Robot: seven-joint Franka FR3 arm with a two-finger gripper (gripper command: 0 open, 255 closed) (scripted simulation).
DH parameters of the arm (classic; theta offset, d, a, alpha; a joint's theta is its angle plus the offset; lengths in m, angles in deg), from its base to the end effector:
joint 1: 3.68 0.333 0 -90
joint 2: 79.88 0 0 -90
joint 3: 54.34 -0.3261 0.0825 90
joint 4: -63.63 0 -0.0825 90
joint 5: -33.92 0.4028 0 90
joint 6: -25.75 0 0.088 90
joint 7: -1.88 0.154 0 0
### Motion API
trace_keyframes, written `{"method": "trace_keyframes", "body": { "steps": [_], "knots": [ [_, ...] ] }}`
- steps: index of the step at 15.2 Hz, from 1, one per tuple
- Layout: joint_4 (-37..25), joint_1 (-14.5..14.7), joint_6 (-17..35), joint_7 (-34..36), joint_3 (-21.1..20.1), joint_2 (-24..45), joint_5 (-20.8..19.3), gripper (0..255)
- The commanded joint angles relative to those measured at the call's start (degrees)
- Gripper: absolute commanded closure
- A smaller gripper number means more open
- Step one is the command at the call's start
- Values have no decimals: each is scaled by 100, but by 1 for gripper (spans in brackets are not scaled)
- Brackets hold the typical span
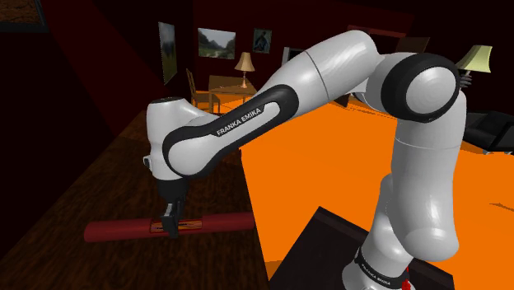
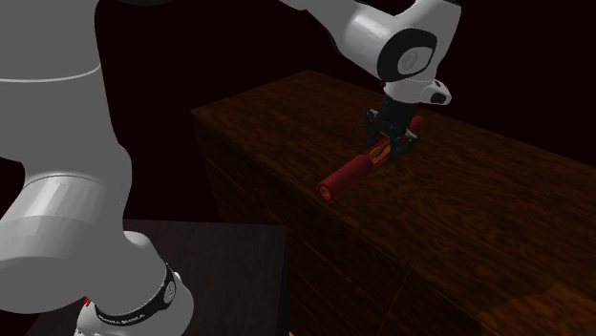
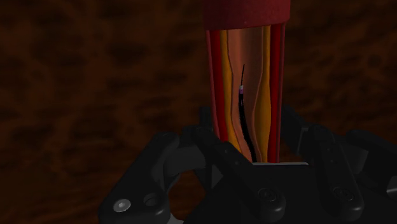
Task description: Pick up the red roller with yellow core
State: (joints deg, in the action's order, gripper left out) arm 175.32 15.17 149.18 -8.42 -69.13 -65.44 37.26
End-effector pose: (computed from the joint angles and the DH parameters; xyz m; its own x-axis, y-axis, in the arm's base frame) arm 0.5121 0.3427 0.3048 0.7460 0.6656 -0.0213 0.6593 -0.7428 -0.1165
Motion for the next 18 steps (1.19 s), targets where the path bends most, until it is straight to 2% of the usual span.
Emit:
{"method": "trace_keyframes", "body": {
  "steps": [1, 16, 18],
  "knots": [
    [9, -2, 7, 1, 2, 3, 2, 255],
    [-592, -41, -1038, 24, -20, -454, 91, 255],
    [-599, -41, -1049, 24, -20, -457, 91, 255]
  ]
}}
